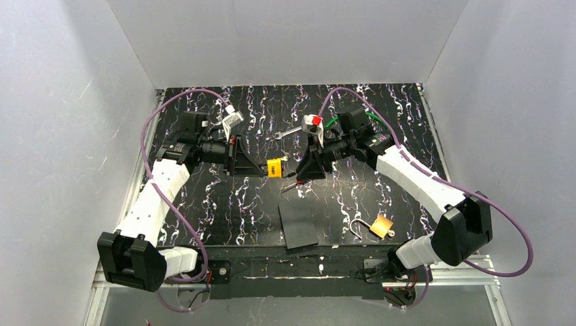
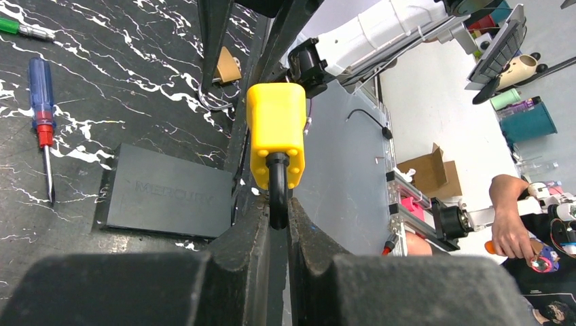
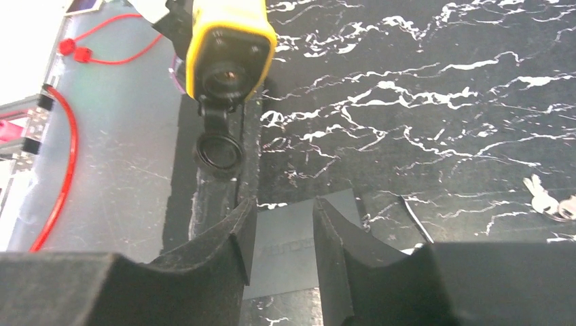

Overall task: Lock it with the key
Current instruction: Place the lock at the center of the board.

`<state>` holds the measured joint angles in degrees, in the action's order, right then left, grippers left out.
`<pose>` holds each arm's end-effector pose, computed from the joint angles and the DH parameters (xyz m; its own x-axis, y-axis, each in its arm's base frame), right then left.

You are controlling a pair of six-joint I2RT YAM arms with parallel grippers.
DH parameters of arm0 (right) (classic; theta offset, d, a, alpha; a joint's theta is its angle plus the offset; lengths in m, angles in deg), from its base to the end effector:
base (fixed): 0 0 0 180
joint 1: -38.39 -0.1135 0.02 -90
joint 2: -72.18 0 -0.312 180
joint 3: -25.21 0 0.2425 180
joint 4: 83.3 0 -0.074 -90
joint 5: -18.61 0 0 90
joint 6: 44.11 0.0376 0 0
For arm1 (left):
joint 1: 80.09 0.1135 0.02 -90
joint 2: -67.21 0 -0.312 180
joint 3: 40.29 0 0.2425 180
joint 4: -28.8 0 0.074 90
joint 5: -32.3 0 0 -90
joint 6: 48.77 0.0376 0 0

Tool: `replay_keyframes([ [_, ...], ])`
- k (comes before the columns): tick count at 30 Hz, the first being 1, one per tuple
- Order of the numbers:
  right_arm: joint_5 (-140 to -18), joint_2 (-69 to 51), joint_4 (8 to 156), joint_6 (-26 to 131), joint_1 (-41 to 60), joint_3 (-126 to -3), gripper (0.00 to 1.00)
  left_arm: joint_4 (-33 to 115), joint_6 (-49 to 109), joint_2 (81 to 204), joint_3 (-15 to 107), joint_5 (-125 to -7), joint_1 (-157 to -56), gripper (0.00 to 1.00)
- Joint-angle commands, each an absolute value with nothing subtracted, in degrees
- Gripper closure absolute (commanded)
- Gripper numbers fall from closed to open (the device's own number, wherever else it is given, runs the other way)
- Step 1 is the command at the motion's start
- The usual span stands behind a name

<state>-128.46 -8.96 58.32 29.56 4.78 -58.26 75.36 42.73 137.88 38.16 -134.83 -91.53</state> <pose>0.2245 0.1871 0.3761 -0.2268 -0.3343 -0.9148 -0.9689 -0.0176 0.2467 0.2095 -0.0798 0.3891 -0.5930 0.1260 -0.7953 0.8049 0.0643 -0.5900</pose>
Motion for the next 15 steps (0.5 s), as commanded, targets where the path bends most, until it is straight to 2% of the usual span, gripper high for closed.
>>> replay_keyframes([
  [1, -133.59, -7.81, 63.54, 35.1, 4.2, -59.13, 0.59, 75.0, 42.56, 136.17, 37.82, -135.51, -92.37, 1.0],
  [11, -135.98, -8.74, 69.47, 41.59, 3.72, -57.42, 0.7, 71.93, 41.67, 134.62, 36.18, -130.47, -93.67, 1.0],
  [15, -136.12, -9.17, 70.68, 42.61, 3.44, -57.08, 0.77, 71.34, 39.93, 134.9, 36.11, -130.89, -94.0, 1.0],
])
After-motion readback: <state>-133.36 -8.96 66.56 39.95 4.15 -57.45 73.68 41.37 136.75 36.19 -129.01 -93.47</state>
